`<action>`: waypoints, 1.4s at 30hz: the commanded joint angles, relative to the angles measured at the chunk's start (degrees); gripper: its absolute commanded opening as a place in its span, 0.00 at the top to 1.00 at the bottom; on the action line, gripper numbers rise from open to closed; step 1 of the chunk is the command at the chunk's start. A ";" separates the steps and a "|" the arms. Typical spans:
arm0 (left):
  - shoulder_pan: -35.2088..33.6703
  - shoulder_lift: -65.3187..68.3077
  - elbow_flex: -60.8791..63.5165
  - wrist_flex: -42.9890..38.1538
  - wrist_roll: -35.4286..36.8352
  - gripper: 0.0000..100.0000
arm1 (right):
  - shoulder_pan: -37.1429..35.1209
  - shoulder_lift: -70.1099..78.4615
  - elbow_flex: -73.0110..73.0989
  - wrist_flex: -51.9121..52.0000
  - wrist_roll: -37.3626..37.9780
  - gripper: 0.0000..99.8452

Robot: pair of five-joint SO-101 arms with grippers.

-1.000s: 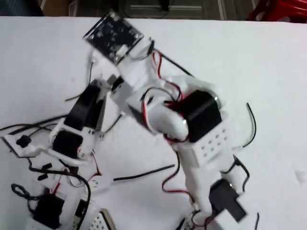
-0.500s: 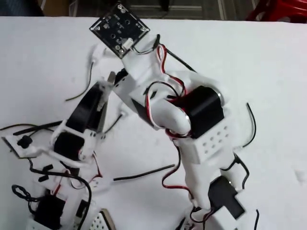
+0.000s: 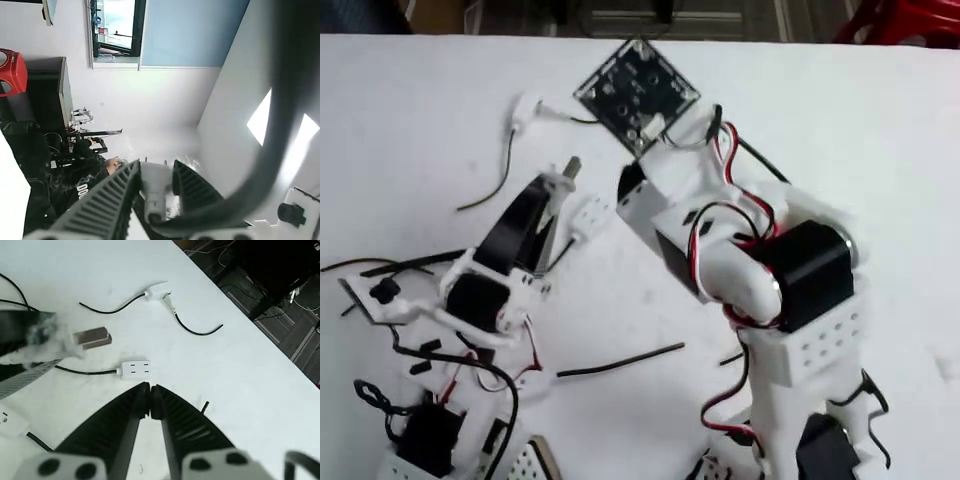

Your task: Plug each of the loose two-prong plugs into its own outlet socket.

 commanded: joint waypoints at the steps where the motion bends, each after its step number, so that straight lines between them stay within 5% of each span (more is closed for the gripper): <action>1: 0.22 -0.40 -0.26 -0.44 0.26 0.97 | -0.57 -2.15 1.58 -0.13 0.70 0.98; 20: 0.75 -0.40 0.26 -0.26 0.26 0.97 | -6.64 21.58 -23.74 -0.48 0.44 0.98; 33: 0.48 -0.40 0.97 -0.70 0.26 0.97 | -5.93 22.99 -23.91 0.04 0.35 0.98; 42: 0.22 -0.31 0.97 -0.35 0.00 0.97 | 3.56 11.30 -13.71 0.04 1.41 0.98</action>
